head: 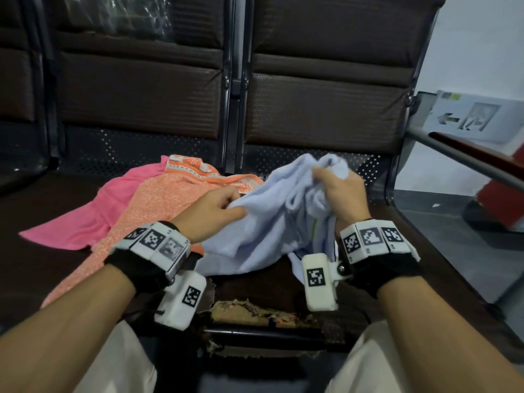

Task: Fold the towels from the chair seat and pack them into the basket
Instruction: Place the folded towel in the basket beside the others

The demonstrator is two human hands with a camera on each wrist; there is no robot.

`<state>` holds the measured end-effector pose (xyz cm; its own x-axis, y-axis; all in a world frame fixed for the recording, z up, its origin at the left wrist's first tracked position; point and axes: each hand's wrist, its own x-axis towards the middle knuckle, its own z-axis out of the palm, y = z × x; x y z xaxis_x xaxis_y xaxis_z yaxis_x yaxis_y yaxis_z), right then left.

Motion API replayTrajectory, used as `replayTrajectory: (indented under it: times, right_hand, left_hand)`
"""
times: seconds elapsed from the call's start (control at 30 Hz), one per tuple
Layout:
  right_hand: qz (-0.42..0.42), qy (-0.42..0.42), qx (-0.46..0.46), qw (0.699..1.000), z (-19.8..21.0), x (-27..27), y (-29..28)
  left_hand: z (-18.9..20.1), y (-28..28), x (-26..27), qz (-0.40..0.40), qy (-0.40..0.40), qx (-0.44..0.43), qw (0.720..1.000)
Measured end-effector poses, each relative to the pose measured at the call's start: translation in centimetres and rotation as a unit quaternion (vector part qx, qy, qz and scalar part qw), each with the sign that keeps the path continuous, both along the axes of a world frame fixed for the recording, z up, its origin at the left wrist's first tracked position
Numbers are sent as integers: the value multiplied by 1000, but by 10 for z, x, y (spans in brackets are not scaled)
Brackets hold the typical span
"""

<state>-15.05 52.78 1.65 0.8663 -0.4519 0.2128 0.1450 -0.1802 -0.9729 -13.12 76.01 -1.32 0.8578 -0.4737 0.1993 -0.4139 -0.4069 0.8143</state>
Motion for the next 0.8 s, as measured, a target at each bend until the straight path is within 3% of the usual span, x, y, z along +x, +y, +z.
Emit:
replayTrajectory:
  times: [0.13,0.3,0.47,0.6,0.67,0.73,0.8]
  right_hand:
    - [94,74,-37,992,-13,-2,6]
    - [113,118,-132,978,-13,-6,2]
    - [110,162,-292,936,-17,-13,0]
    - [123,202,-283,930,-15,-15,-1]
    - [133,220,-236,937,-14,-15,-1]
    - [169,210,-56,961,-12,-16,3]
    - [202,174,152,952,-8,-16,6]
  left_hand:
    - [0,-4,3,77,47,10,996]
    - [5,-10,3,152,191,-149,958]
    - [7,-7,3,157,234,-212,936]
    - [6,-8,3,132,237,-266,925]
    - [7,-8,3,128,235,-298,916]
    - [6,-7,4,130,234,-324,908]
    - [6,-7,4,131,234,-345,899]
